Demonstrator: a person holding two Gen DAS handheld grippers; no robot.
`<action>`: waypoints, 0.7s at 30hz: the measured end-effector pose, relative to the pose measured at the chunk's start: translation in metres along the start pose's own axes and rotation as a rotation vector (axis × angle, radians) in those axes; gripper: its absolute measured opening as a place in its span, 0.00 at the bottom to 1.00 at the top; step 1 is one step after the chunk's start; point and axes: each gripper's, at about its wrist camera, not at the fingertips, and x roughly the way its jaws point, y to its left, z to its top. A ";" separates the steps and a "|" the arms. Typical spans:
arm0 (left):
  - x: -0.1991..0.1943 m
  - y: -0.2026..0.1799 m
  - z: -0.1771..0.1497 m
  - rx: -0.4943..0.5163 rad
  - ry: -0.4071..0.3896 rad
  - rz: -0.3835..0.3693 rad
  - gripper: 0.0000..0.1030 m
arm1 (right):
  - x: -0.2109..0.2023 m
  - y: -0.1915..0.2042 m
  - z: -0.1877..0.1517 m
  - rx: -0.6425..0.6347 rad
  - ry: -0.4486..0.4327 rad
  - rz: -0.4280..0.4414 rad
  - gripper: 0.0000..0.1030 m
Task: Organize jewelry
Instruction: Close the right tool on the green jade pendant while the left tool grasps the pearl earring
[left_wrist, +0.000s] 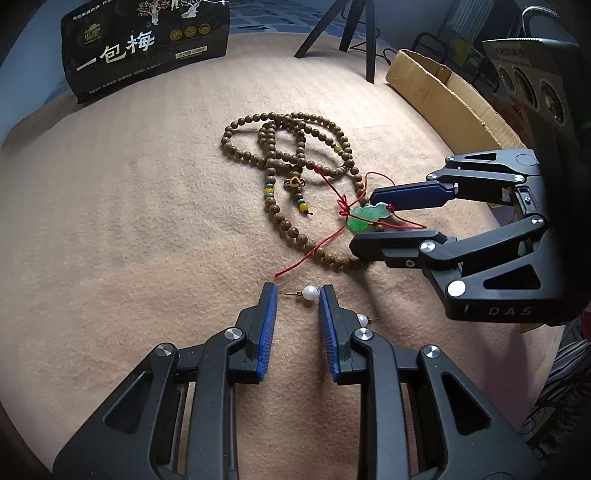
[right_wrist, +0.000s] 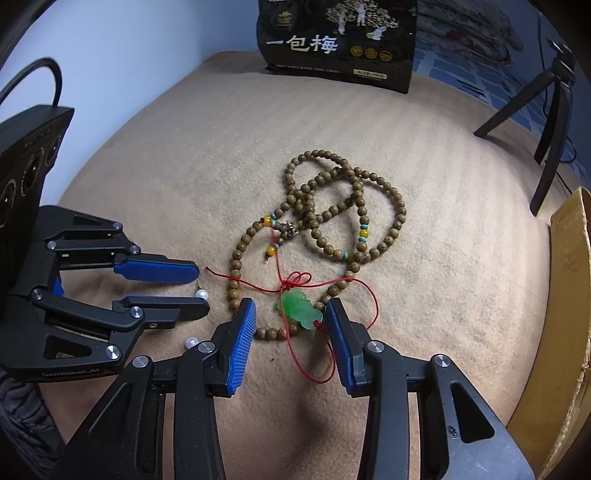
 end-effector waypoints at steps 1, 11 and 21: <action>0.000 0.000 0.000 0.001 -0.001 -0.001 0.23 | 0.000 0.001 0.000 -0.003 -0.001 -0.002 0.37; -0.001 0.000 -0.002 0.010 -0.005 0.014 0.17 | -0.002 -0.001 -0.002 -0.009 -0.003 -0.013 0.13; -0.007 -0.003 -0.003 0.015 -0.016 0.028 0.17 | -0.011 -0.002 -0.001 -0.013 -0.036 -0.021 0.07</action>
